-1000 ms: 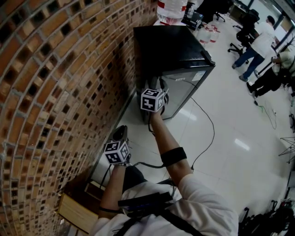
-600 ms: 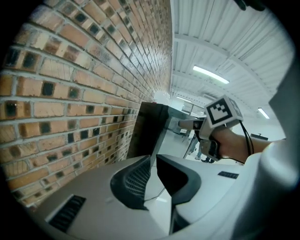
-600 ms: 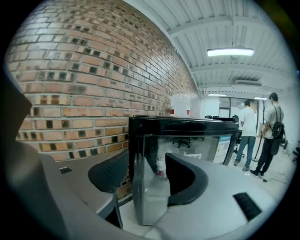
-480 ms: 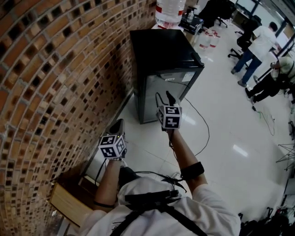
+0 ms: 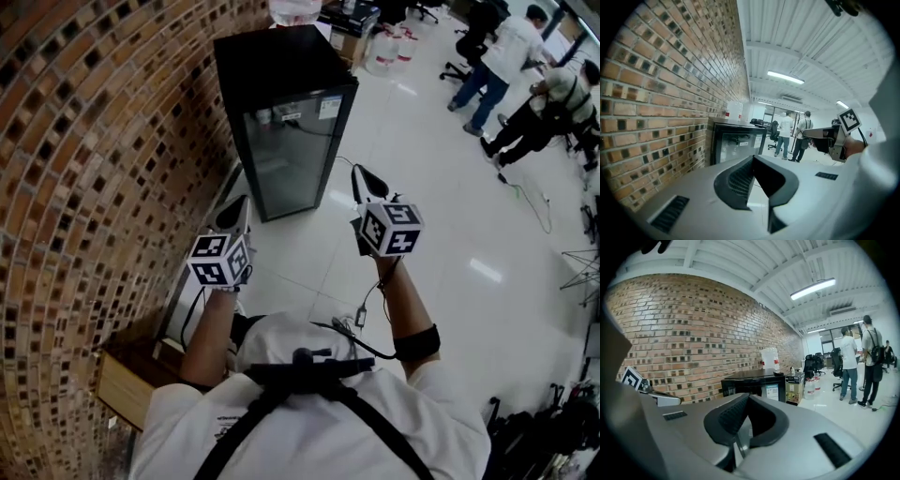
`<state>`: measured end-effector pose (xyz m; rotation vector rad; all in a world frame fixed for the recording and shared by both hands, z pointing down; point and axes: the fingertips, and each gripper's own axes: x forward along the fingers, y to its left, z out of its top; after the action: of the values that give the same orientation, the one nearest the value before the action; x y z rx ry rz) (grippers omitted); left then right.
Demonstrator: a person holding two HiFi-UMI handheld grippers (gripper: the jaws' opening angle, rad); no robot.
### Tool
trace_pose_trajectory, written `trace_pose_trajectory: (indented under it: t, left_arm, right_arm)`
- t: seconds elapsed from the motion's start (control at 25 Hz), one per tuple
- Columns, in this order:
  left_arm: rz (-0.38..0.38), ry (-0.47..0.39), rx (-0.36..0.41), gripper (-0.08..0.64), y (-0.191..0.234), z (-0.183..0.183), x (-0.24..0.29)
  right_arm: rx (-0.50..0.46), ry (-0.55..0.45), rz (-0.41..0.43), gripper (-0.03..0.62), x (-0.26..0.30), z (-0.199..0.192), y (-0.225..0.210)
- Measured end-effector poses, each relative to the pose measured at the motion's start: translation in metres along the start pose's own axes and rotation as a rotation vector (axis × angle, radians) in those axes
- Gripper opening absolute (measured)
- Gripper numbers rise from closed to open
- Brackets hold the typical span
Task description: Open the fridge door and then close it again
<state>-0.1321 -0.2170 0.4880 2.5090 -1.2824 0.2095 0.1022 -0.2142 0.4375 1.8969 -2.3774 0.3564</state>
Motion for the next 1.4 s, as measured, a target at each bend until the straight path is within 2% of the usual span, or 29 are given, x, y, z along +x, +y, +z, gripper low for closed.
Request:
trace_pose_trajectory:
  t: [0.28, 0.48, 0.64, 0.88, 1.4]
  left_arm:
    - [-0.099, 0.084, 0.044, 0.0, -0.071, -0.039, 0.025]
    - [-0.105, 0.127, 0.049, 0.0, -0.082, -0.066, 0.029]
    - [-0.106, 0.138, 0.062, 0.0, -0.074, -0.078, 0.025]
    - [-0.083, 0.121, 0.04, 0.0, -0.056, -0.077, 0.014]
    - [-0.082, 0.106, 0.021, 0.0, -0.052, -0.077, 0.005]
  right_arm:
    - [0.11, 0.09, -0.03, 0.0, -0.045, -0.076, -0.006]
    - [0.101, 0.156, -0.037, 0.0, -0.047, -0.122, 0.011]
    - [0.135, 0.167, -0.037, 0.0, -0.042, -0.143, 0.025]
    - [0.099, 0.162, -0.036, 0.0, -0.036, -0.143, 0.041]
    - [0.067, 0.156, -0.06, 0.0, -0.044, -0.137, 0.045]
